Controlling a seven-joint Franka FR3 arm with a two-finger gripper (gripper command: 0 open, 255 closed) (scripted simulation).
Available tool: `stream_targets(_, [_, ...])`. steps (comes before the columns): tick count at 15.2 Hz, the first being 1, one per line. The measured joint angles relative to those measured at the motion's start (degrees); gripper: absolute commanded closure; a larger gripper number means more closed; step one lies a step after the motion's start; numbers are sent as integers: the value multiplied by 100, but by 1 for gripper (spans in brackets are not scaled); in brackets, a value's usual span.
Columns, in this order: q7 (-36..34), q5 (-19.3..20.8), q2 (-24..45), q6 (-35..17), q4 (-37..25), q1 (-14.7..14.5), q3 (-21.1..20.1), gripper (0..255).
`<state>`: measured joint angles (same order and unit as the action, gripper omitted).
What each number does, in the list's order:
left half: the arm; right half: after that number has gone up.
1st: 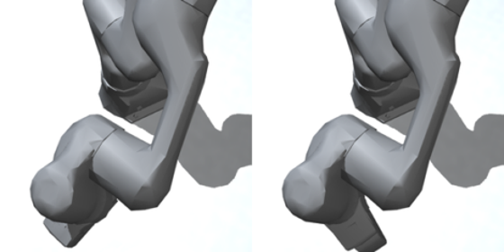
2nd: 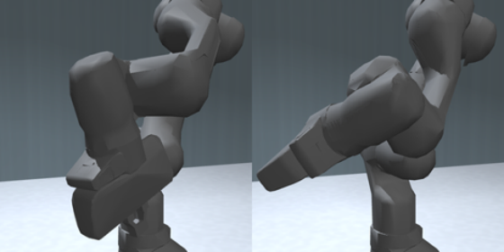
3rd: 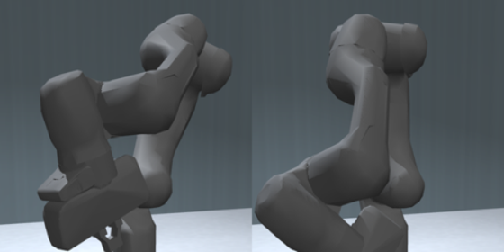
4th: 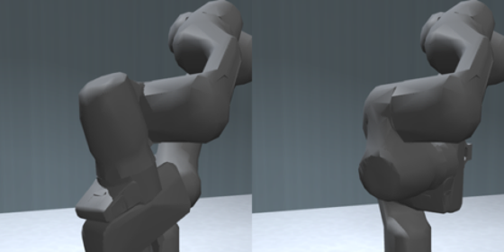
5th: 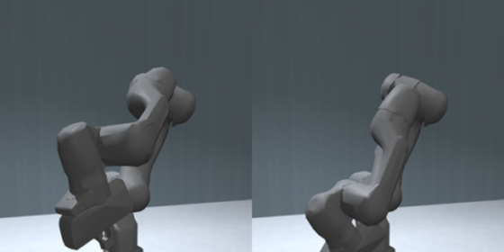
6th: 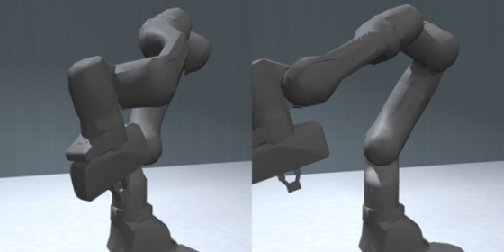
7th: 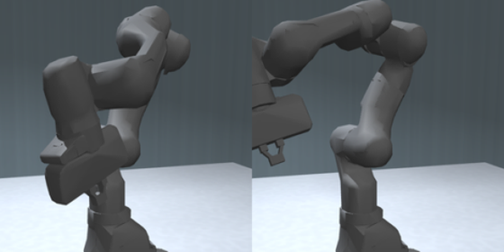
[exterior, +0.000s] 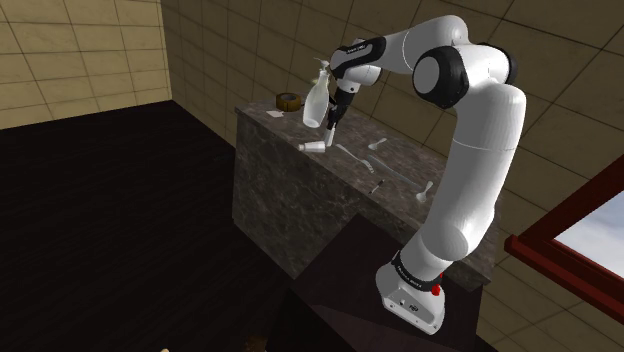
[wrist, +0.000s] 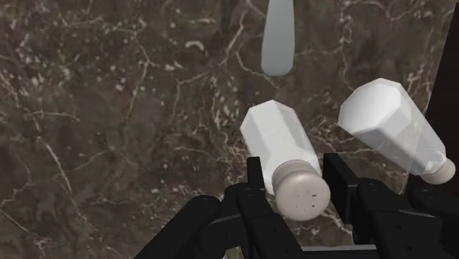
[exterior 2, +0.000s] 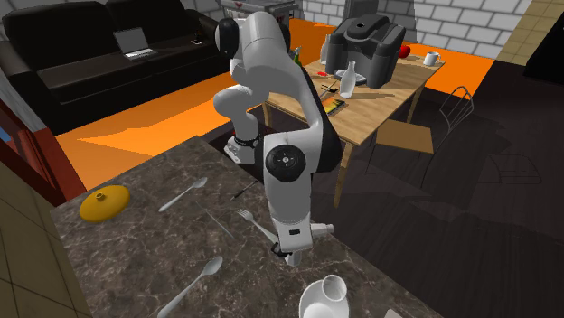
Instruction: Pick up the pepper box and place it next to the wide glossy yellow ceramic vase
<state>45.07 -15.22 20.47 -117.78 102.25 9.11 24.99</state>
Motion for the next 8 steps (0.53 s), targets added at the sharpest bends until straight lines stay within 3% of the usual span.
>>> stream_targets(8, [-73, 78, -104, 252, -145, -17, 29, 255])
